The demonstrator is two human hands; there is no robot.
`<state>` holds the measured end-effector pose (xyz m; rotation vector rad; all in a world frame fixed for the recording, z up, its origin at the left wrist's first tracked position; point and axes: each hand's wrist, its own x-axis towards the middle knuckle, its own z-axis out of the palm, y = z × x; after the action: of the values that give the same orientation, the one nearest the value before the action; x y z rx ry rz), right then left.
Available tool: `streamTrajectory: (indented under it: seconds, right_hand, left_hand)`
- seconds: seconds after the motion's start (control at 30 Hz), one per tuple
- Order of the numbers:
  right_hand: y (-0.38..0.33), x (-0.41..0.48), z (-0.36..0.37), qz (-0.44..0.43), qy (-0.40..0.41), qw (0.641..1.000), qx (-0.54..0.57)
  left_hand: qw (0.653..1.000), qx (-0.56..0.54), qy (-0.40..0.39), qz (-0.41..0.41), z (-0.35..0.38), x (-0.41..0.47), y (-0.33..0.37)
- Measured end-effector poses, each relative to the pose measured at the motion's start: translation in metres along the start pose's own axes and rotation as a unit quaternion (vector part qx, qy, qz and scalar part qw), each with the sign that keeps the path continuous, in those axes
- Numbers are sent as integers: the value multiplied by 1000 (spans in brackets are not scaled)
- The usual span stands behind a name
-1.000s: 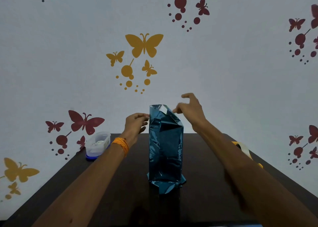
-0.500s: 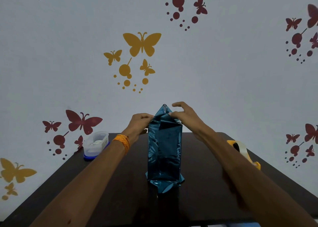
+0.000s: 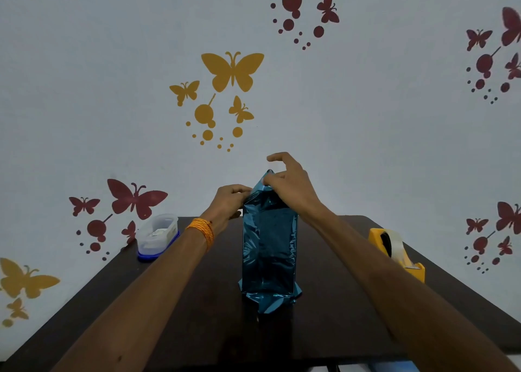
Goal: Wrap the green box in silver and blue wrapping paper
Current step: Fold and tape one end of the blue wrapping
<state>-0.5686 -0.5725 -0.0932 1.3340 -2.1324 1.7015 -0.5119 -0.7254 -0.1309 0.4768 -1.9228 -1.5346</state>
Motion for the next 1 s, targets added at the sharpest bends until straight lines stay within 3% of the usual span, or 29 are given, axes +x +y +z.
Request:
streamTrajectory:
  seconds: [0.23, 0.37, 0.5, 0.8, 1.0]
  right_hand:
    - [9, 1, -10, -9, 60, 996, 72]
    - [22, 4, -20, 55, 11, 996, 74]
    - [31, -1, -27, 44, -6, 988, 147]
    - [35, -6, -23, -8, -25, 999, 36]
    - [34, -9, -20, -8, -38, 994, 104]
  left_hand:
    - [1000, 19, -8, 9, -3, -2, -2]
    - [998, 49, -29, 4, -6, -4, 3]
    - [994, 87, -19, 67, -8, -3, 8]
    - [986, 120, -52, 101, -8, 4, 12]
    - [987, 115, -57, 97, -5, 1, 14]
